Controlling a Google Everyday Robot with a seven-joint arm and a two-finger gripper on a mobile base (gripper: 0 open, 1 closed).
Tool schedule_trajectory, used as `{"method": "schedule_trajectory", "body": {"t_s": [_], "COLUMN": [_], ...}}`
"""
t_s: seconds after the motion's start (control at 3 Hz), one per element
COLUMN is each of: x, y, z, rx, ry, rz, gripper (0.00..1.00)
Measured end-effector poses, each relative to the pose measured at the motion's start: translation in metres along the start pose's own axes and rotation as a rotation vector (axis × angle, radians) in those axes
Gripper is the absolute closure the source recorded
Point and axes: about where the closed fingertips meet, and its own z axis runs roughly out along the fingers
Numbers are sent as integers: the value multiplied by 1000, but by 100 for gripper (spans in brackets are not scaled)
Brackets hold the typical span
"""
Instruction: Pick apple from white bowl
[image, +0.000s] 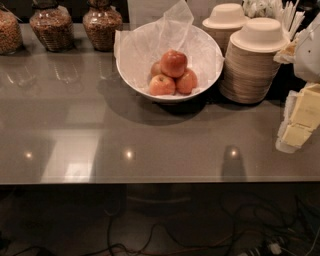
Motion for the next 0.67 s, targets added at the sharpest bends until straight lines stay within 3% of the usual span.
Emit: {"method": "schedule_trajectory", "body": {"t_s": [0.33,0.67], "x": [0,-11], "y": [0,-5], "z": [0,10], "rx": [2,22], "ry": [-1,-86], "rz": [-1,-4], "gripper": [0,0]}}
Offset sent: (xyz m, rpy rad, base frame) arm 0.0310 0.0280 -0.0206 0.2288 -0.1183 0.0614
